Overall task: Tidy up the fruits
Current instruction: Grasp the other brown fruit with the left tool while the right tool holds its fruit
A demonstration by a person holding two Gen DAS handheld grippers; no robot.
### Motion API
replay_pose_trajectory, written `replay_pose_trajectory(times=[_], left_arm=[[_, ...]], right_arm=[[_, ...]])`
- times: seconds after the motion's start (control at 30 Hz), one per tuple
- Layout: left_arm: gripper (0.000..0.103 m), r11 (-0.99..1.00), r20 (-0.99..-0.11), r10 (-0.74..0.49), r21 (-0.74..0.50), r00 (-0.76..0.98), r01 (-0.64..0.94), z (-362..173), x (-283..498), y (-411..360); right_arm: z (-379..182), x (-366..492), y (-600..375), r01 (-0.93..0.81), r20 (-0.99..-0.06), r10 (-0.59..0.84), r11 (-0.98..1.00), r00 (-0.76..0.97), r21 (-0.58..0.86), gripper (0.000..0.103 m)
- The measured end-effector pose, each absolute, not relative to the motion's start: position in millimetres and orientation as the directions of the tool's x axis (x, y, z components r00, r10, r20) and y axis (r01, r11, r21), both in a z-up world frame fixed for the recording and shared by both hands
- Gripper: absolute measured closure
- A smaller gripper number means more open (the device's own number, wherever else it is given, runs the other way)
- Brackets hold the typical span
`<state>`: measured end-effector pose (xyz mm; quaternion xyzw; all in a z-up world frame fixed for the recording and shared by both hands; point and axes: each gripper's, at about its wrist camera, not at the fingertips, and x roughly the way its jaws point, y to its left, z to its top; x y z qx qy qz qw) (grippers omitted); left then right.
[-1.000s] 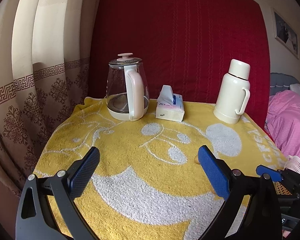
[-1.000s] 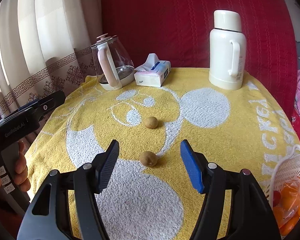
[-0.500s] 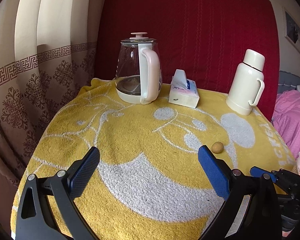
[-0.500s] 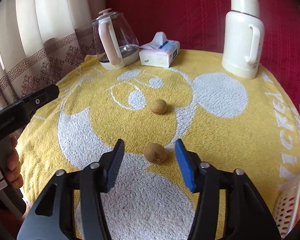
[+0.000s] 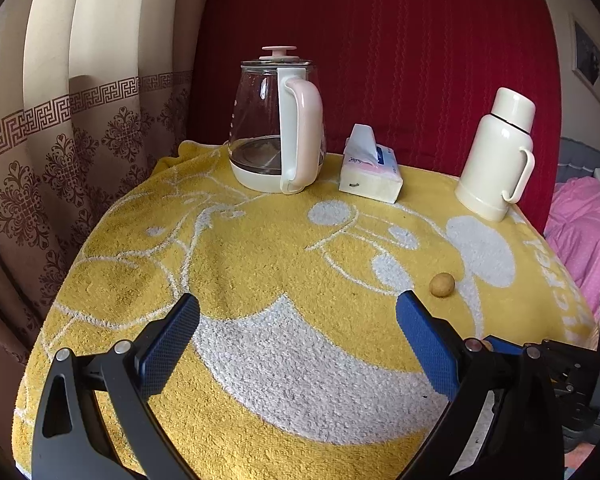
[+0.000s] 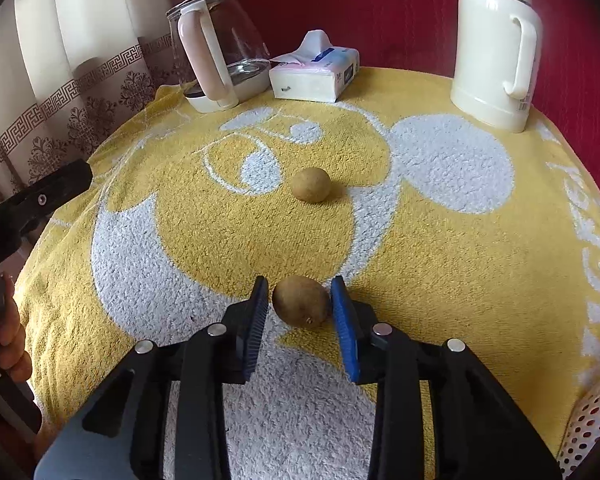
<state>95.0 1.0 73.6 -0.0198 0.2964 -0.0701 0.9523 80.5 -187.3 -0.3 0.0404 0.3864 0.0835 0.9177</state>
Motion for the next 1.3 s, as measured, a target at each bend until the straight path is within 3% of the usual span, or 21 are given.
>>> replay_pose_trajectory(times=[1.3], left_arm=[[0.005,0.939,-0.624,-0.210,0.088,0.753,0.334,58.7,128.4,-110.4]], right_arm=[[16.5,38.5,-233.1,-0.081,-0.615,0.224,0.964,0.757,0.252,0.073]])
